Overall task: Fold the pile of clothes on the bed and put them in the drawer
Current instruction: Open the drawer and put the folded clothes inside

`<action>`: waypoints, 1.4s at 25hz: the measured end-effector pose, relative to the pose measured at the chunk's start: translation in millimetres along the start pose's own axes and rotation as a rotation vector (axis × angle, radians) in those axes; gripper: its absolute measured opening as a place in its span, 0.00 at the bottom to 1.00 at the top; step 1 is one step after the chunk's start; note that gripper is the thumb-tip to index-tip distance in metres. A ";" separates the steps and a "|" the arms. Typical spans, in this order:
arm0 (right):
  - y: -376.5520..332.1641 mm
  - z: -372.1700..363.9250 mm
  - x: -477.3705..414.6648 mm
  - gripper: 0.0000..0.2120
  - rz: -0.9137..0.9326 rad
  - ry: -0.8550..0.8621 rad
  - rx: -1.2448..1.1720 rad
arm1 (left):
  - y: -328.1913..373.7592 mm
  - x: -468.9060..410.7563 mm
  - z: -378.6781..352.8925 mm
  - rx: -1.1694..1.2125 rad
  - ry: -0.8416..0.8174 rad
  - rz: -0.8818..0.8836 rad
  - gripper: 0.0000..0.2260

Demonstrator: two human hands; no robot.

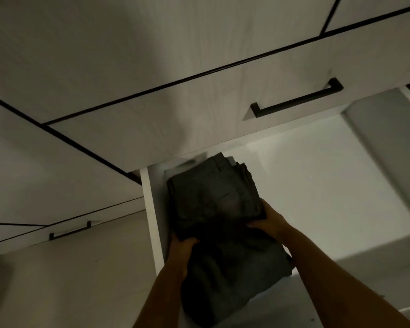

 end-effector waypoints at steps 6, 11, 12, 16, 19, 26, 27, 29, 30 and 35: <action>4.2 -40.9 -6.2 0.46 -0.005 0.154 0.483 | -1.7 -18.1 -29.9 -1.166 0.267 -0.563 0.38; 8.4 -52.9 -22.6 0.45 -0.054 0.143 0.477 | -16.2 -49.0 -29.5 -1.495 0.024 -0.496 0.38; 6.1 -52.9 -28.6 0.44 -0.040 0.123 0.462 | -14.6 -55.1 -26.4 -1.518 0.014 -0.486 0.38; -10.7 -49.6 -43.3 0.41 0.033 0.019 0.468 | -0.3 -61.4 -18.1 -1.537 0.067 -0.446 0.34; -15.1 -54.3 -26.3 0.40 0.032 0.029 0.472 | 4.1 -42.7 -28.0 -1.521 0.137 -0.425 0.33; -9.8 -8.5 61.4 0.38 0.301 0.322 0.556 | 23.1 43.0 -115.3 -1.419 0.322 -0.674 0.34; -4.4 8.7 74.9 0.41 0.319 0.401 0.584 | 25.7 59.8 -132.0 -1.424 0.315 -0.708 0.34; 12.7 47.8 109.5 0.46 0.366 0.599 0.600 | 27.1 97.1 -167.5 -1.461 0.286 -0.784 0.33; 23.1 70.5 130.9 0.48 0.382 0.696 0.584 | 26.9 118.8 -186.6 -1.473 0.273 -0.827 0.33; 97.7 186.3 263.1 0.49 0.235 1.054 0.506 | 6.7 243.9 -292.6 -1.432 0.156 -1.085 0.32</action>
Point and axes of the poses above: each hand's wrist, its own x-axis away from the middle knuckle, its own z-axis out of the back of the hand, y = z × x, the point moved 2 cm from there along -x, towards the middle knuckle, and after that the axes turned 12 degrees about -x, right-handed, at the moved point
